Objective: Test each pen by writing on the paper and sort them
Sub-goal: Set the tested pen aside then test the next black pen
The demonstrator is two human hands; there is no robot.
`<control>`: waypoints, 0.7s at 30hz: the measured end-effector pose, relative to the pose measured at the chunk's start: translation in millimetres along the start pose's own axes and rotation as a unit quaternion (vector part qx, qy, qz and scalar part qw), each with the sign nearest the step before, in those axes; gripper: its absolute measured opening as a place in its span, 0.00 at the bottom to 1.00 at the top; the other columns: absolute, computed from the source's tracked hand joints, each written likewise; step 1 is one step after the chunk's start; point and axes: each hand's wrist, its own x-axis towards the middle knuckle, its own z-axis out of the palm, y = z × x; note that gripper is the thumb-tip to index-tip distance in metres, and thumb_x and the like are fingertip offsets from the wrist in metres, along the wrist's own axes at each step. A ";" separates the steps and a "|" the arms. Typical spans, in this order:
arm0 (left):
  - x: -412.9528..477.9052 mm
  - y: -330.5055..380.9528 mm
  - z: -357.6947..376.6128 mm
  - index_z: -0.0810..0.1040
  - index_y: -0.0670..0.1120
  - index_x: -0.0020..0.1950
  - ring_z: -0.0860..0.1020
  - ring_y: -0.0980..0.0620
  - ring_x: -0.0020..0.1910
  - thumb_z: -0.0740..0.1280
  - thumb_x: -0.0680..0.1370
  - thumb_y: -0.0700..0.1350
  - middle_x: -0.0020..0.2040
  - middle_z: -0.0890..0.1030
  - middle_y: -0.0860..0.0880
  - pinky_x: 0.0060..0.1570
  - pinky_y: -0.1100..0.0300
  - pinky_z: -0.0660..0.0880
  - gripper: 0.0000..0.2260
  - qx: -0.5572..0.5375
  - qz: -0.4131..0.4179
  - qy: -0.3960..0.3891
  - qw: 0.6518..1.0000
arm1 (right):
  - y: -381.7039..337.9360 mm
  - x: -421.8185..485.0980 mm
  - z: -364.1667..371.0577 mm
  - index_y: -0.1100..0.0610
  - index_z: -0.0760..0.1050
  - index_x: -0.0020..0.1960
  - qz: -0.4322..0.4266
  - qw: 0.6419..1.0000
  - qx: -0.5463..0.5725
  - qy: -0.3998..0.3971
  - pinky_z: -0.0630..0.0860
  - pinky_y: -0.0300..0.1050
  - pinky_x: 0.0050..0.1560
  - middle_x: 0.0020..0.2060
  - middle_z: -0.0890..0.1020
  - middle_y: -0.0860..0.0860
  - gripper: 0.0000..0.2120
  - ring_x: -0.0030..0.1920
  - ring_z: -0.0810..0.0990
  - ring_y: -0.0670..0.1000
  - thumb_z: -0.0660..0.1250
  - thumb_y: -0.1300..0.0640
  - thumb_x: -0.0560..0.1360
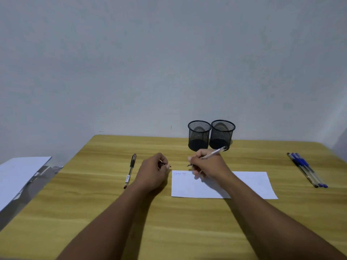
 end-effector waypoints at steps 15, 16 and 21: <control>-14.5 -14.5 22.6 0.76 0.58 0.62 0.71 0.54 0.54 0.61 0.79 0.61 0.55 0.72 0.54 0.50 0.55 0.74 0.15 0.185 0.117 0.019 0.975 | 40.6 11.2 10.1 0.67 0.77 0.42 0.011 0.997 -0.043 0.064 0.74 0.49 0.33 0.31 0.83 0.62 0.05 0.30 0.79 0.57 0.69 0.64 0.73; -15.5 -14.3 22.4 0.76 0.60 0.63 0.71 0.54 0.54 0.60 0.78 0.63 0.56 0.71 0.54 0.50 0.55 0.74 0.16 0.196 0.127 0.012 0.972 | 40.0 11.2 10.3 0.67 0.77 0.43 0.017 0.997 -0.047 0.065 0.71 0.45 0.29 0.31 0.83 0.62 0.05 0.30 0.79 0.57 0.69 0.64 0.74; -15.4 -14.4 21.3 0.77 0.63 0.65 0.70 0.53 0.56 0.58 0.77 0.68 0.59 0.70 0.53 0.52 0.53 0.74 0.21 0.240 0.139 -0.015 0.961 | 32.5 11.2 8.5 0.63 0.76 0.41 0.025 0.996 -0.060 0.053 0.65 0.40 0.25 0.32 0.83 0.65 0.04 0.28 0.79 0.56 0.68 0.65 0.75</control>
